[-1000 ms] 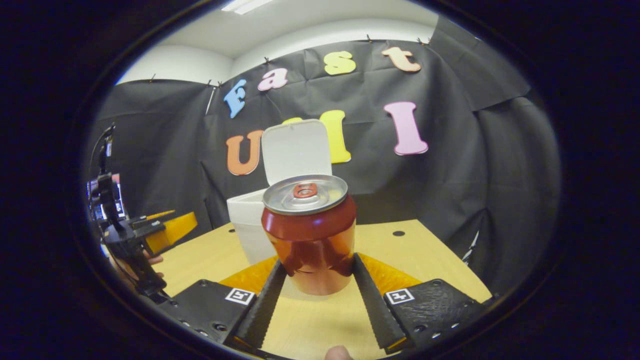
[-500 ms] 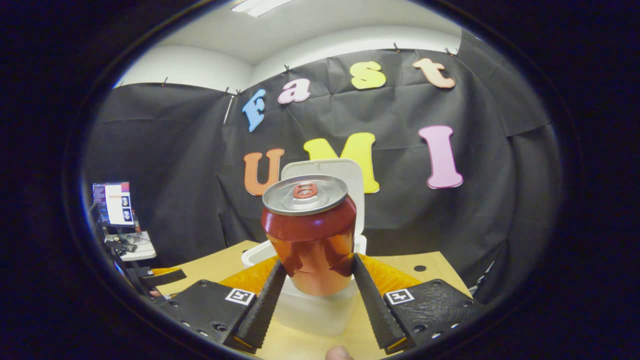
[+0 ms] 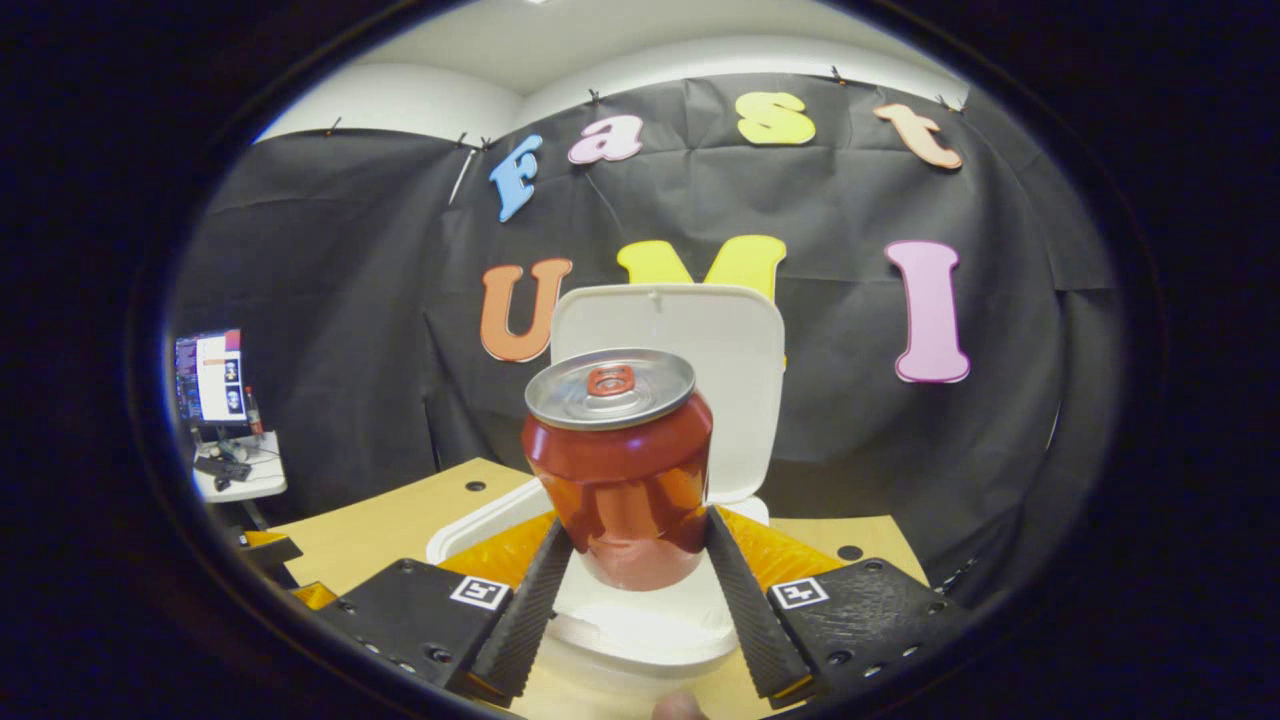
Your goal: Press the lid of the desktop garbage bin to open it, pick up the crumpled paper on the desktop and throw it into the bin, then pick up the pop can on the desktop and drop it into the bin, and finally close the garbage bin lid.
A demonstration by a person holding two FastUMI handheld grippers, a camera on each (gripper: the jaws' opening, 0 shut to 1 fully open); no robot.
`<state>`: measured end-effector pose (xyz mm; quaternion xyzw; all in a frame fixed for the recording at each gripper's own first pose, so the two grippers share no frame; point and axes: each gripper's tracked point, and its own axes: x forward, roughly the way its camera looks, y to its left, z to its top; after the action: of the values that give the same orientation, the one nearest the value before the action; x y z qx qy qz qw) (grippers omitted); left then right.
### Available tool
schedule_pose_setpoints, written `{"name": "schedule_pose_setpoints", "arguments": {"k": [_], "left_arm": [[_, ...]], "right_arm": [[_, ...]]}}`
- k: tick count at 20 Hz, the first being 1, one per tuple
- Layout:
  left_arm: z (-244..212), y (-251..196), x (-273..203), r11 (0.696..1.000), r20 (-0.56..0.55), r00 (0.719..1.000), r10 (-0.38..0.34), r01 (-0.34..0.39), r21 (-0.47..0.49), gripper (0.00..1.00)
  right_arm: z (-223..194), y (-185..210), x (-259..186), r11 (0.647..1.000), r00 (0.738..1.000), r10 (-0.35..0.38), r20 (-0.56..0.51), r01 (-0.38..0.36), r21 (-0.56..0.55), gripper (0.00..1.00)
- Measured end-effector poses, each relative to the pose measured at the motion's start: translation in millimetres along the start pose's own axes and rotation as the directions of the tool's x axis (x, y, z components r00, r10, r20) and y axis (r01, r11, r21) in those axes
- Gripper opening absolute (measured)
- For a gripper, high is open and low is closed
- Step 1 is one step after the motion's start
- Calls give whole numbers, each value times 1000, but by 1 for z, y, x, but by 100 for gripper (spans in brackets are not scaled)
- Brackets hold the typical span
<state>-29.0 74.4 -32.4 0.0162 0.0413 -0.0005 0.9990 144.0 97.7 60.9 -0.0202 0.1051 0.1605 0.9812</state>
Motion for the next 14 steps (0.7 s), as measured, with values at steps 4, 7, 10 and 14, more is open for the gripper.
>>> {"name": "schedule_pose_setpoints", "arguments": {"k": [4,7,10,14], "left_arm": [[1,5,3,1000,1,1000,10,-10,11,99],[-2,3,6,1000,-5,1000,4,-4,10,99],[-2,0,7,1000,-11,1000,-6,7,6,99],[1,-2,7,1000,-3,1000,-6,6,25,99]], "right_arm": [[-5,-1,13,1000,1000,-13,-23,13,-1,80],[-2,-1,14,1000,1000,-19,-15,19,-2,81],[-2,-1,15,999,1000,-28,-11,28,-19,82],[2,1,13,999,1000,-22,9,23,-24,84]]}}
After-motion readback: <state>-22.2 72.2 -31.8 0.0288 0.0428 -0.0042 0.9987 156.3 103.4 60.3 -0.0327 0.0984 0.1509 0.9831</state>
